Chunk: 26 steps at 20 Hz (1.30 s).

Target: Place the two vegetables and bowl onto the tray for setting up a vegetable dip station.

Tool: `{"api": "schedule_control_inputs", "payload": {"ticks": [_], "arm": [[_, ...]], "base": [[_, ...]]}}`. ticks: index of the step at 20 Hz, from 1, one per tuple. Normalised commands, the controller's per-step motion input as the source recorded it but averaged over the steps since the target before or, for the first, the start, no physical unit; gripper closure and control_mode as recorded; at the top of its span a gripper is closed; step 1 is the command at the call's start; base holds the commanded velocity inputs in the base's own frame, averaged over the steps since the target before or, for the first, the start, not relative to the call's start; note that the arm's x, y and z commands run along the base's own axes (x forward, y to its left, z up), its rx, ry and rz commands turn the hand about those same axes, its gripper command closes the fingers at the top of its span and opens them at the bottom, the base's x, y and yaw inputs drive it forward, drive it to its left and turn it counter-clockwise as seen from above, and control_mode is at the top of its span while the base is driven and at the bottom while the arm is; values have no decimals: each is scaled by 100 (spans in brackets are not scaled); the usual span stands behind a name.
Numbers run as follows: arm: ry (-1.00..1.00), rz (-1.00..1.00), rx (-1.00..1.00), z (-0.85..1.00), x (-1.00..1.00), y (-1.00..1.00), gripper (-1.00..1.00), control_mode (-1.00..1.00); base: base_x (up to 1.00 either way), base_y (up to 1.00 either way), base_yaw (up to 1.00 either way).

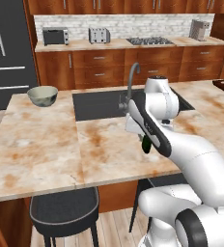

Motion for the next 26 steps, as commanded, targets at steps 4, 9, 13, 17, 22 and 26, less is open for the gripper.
{"api": "schedule_control_inputs", "payload": {"ticks": [4, 9, 13, 17, 22, 26], "arm": [[0, 0, 0, 0, 0, 0, 100, -100], [0, 0, 0, 0, 0, 0, 100, -100], [0, 0, 0, 0, 0, 0, 100, -100], [0, 0, 0, 0, 0, 0, 100, 100], [0, 0, 0, 0, 0, 0, 100, 100], [0, 0, 0, 0, 0, 0, 100, 100]], "base": [[0, 0, 0], [0, 0, 0], [0, 0, 0], [-2, 0, 0], [-33, 0, 1], [-48, 0, 0]]}}
